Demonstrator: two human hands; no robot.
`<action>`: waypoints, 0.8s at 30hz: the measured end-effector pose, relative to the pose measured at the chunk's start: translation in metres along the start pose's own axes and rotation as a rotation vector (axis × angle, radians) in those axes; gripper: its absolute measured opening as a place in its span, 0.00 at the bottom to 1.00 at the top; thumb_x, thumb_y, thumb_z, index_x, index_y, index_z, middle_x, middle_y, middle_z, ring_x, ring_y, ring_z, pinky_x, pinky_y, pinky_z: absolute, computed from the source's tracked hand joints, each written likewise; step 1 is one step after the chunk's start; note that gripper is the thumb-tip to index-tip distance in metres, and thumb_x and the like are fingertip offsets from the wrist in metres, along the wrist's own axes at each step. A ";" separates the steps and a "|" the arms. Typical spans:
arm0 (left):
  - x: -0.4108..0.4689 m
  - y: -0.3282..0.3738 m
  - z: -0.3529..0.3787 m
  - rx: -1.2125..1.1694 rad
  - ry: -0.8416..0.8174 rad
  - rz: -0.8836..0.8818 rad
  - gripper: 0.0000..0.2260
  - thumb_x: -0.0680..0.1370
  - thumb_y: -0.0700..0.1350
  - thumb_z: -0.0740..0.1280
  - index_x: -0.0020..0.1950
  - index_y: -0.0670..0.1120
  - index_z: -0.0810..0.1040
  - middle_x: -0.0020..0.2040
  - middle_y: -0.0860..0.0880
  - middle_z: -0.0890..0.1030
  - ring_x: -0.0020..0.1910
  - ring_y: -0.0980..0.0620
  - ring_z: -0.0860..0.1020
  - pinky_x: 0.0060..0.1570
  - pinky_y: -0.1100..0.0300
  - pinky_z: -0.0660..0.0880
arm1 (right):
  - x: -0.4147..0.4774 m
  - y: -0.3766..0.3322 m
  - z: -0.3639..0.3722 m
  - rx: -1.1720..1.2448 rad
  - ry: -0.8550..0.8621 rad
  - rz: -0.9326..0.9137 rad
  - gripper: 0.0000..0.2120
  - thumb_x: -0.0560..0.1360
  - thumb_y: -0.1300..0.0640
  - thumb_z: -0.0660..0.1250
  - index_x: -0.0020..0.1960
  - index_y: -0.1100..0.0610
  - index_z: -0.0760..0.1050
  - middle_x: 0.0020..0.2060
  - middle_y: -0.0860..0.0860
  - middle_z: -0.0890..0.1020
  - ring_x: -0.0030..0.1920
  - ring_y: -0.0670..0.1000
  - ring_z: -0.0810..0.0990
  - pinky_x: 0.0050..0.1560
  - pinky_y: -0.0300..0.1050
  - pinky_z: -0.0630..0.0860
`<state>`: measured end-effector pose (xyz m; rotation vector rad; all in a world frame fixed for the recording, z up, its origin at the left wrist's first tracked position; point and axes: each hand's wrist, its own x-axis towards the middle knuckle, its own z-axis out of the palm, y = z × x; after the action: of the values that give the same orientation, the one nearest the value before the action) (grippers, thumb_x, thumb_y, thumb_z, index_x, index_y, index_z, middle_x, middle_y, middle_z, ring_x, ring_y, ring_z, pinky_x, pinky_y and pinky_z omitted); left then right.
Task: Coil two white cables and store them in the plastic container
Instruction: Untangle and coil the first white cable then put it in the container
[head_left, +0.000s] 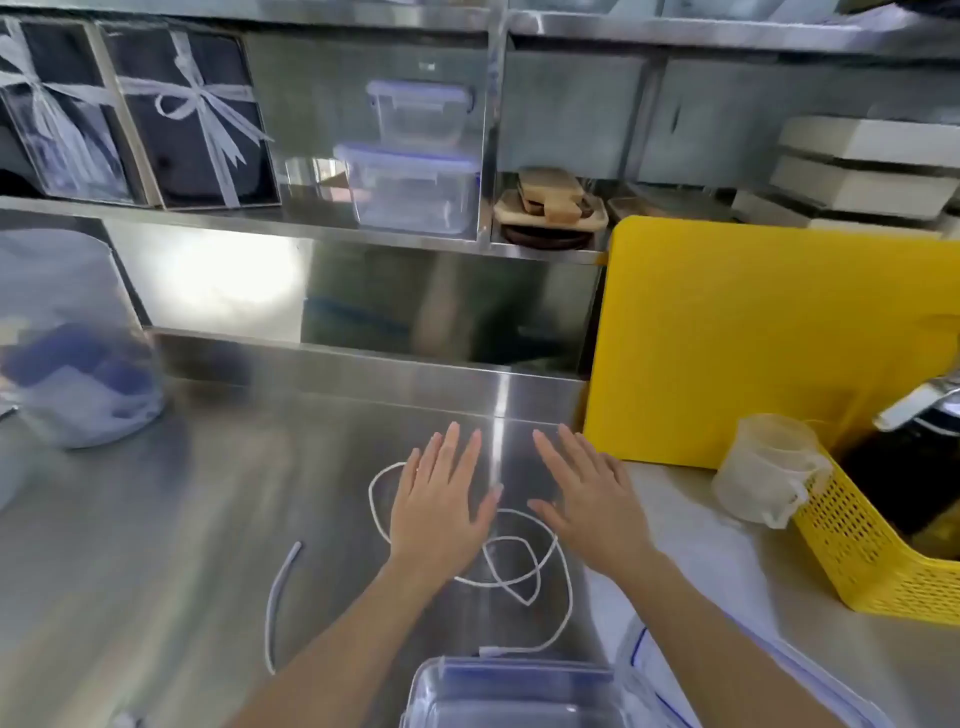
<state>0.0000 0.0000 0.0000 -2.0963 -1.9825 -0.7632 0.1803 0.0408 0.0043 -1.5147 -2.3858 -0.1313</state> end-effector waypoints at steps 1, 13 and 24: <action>-0.004 0.000 0.010 0.000 -0.047 -0.016 0.27 0.75 0.59 0.58 0.72 0.49 0.65 0.71 0.43 0.70 0.69 0.43 0.69 0.68 0.46 0.62 | -0.002 0.002 0.007 0.004 -0.081 0.011 0.36 0.74 0.38 0.55 0.70 0.41 0.34 0.75 0.51 0.54 0.74 0.53 0.53 0.71 0.52 0.55; -0.028 0.004 0.054 0.082 -0.430 -0.137 0.14 0.77 0.42 0.55 0.61 0.48 0.71 0.50 0.45 0.83 0.51 0.44 0.79 0.51 0.56 0.67 | -0.025 0.018 0.062 0.074 -0.428 0.033 0.23 0.77 0.51 0.56 0.70 0.54 0.58 0.71 0.52 0.65 0.66 0.55 0.67 0.63 0.50 0.63; -0.006 0.021 0.026 -0.726 -0.274 -0.460 0.06 0.79 0.41 0.60 0.45 0.47 0.75 0.32 0.51 0.78 0.29 0.55 0.75 0.37 0.62 0.73 | -0.010 0.016 0.029 0.337 -0.216 0.260 0.09 0.77 0.55 0.59 0.48 0.60 0.73 0.43 0.60 0.81 0.42 0.61 0.77 0.42 0.53 0.74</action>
<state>0.0269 0.0043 -0.0205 -2.1784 -2.6909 -1.5467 0.1921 0.0463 -0.0280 -1.7184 -2.1920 0.4894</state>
